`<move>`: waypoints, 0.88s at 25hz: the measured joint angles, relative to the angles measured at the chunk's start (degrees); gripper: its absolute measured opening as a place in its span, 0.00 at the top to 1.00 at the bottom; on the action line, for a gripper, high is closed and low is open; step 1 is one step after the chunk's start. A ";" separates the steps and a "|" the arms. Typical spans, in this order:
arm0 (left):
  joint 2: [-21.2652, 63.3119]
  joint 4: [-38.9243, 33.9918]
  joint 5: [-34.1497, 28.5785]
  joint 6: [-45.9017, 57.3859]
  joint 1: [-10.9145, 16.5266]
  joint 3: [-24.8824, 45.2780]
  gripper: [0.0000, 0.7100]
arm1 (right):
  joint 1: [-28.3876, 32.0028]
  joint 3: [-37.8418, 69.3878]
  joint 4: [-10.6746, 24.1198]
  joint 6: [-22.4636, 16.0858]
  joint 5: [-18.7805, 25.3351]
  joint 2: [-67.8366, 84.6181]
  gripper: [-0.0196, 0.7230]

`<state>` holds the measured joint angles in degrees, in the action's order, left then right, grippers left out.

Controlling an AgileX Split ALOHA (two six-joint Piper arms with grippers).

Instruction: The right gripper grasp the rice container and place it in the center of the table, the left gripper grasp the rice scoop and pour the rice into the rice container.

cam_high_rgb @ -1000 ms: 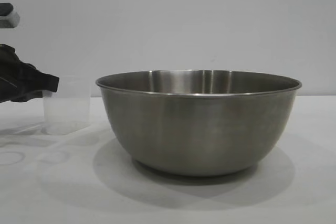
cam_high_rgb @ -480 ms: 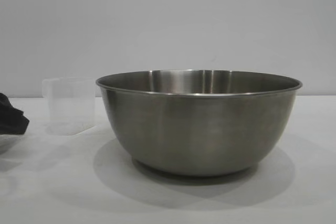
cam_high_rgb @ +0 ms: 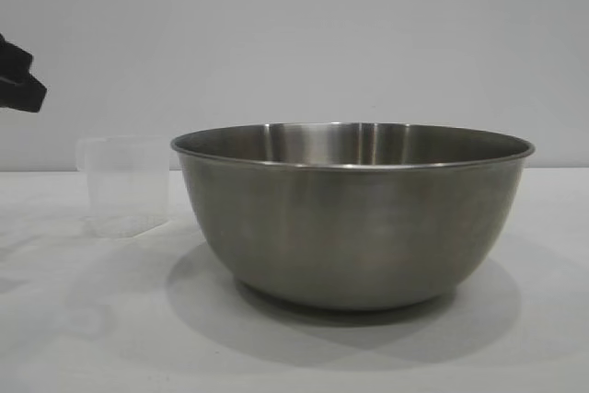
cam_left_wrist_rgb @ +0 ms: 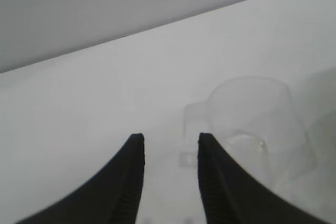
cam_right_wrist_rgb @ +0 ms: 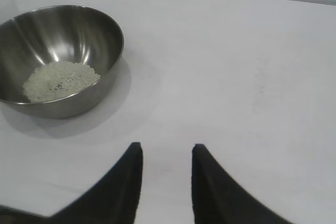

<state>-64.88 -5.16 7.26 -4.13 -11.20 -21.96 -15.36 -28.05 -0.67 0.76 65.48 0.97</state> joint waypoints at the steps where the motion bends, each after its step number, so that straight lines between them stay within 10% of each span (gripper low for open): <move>1: 4.75 0.03 -5.01 0.00 -0.16 -0.82 0.71 | 0.00 0.00 0.00 0.00 0.00 0.00 0.65; 14: 42.99 5.24 -60.04 0.00 -0.25 -6.75 0.67 | 0.00 0.00 0.09 0.00 0.00 0.00 0.65; 22: 58.37 5.37 -65.77 0.00 -0.25 -6.85 0.67 | 0.00 0.00 0.09 0.08 0.00 0.00 0.65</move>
<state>-6.51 0.21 -58.52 -4.13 -11.45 -28.81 -15.36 -28.05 -0.58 0.85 65.48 0.97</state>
